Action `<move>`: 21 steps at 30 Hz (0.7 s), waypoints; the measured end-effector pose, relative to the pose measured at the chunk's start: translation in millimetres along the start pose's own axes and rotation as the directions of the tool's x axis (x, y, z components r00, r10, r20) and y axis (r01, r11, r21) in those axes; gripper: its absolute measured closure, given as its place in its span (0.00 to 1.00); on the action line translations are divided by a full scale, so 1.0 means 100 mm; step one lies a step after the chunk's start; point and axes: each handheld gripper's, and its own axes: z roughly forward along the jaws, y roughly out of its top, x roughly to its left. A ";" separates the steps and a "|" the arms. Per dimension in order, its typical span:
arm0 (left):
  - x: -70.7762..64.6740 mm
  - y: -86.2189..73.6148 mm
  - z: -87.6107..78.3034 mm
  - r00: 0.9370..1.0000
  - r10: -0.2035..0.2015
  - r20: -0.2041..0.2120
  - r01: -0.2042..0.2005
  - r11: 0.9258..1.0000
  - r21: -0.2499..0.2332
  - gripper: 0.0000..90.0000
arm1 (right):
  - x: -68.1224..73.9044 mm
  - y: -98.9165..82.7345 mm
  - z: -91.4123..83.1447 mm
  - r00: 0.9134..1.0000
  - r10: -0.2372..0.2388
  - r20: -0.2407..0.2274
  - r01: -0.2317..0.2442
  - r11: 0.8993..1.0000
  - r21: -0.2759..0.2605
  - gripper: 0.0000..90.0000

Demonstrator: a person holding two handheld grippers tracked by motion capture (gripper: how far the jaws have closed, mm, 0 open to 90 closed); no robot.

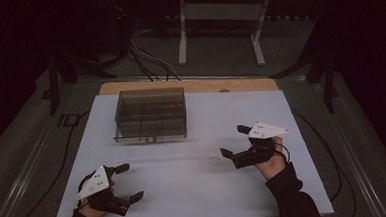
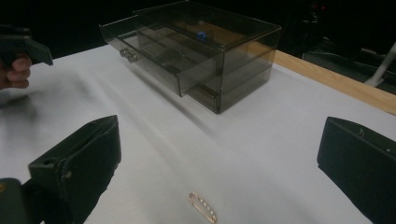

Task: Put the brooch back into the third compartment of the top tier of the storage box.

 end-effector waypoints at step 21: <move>-0.01 0.01 0.00 1.000 0.005 0.006 -0.005 1.000 -0.004 0.01 | 0.00 0.07 0.47 0.994 0.015 -0.112 -0.011 0.999 0.042 0.00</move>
